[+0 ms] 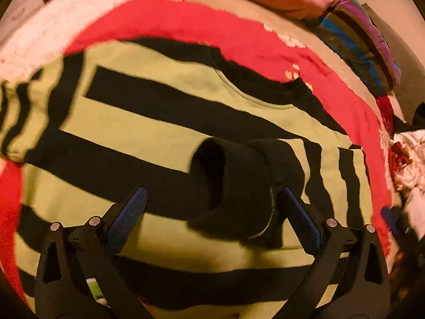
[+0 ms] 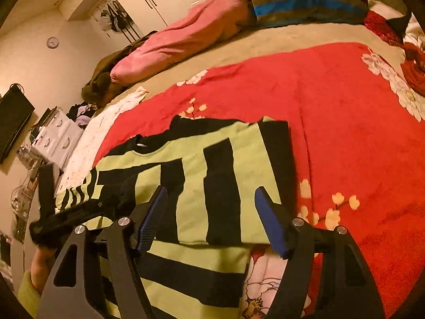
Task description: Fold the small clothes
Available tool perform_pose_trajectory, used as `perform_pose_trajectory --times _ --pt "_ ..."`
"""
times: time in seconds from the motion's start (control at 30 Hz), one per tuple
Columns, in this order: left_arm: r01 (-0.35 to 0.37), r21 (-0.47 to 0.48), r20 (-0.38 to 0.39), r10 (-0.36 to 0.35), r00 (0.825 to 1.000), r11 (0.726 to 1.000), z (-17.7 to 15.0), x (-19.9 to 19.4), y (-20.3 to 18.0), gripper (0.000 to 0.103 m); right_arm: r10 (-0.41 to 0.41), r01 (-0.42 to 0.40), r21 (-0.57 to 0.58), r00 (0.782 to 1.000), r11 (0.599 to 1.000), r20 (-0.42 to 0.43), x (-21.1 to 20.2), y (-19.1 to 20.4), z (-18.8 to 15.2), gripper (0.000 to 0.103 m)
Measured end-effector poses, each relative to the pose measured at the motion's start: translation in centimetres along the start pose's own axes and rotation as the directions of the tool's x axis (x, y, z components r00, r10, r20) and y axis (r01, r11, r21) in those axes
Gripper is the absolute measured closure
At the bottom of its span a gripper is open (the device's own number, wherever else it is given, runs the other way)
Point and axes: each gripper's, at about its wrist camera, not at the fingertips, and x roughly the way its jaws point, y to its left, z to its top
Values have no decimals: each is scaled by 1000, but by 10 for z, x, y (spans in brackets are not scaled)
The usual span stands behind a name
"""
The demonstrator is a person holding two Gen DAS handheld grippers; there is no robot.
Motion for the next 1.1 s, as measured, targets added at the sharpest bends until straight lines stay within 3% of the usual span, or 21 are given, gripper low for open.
perform_pose_trajectory --times 0.07,0.1,0.13,0.2,0.27,0.37,0.5,0.57,0.8,1.0,1.1 --pt "82 -8 15 -82 997 997 0 2 -3 29 -4 4 -6 1000 1000 -9 2 2 -3 32" --pt "75 -5 28 -75 997 997 0 1 -3 56 -6 6 -10 1000 1000 -14 3 5 -5 32" --pt "61 3 32 -61 998 998 1 1 -4 67 -6 6 -15 1000 1000 -17 7 10 -5 32" --pt "106 5 36 -106 994 994 2 -1 0 83 -5 5 -20 1000 1000 -21 7 13 -6 32" --pt "134 21 43 -134 990 991 4 -8 3 86 -11 10 -36 1000 999 -24 8 19 -5 32" --pt "105 85 92 -113 989 991 9 -27 5 87 -16 15 -64 1000 998 -18 8 26 -4 32" --pt "-4 119 213 -22 977 993 24 -64 26 85 -6 4 -92 1000 996 -21 14 37 -3 32" --pt "-46 117 236 17 972 992 33 -70 36 84 -8 4 -103 999 995 -33 22 43 -5 32" --pt "-98 122 211 71 975 988 47 -62 56 80 -17 7 -137 997 991 -69 37 58 -15 32" --pt "-188 127 194 161 968 974 45 -43 70 72 -113 100 -216 992 971 -48 43 62 -18 32" --pt "-164 112 163 144 976 980 39 -33 81 65 -142 127 -213 988 969 -54 46 57 -18 32"
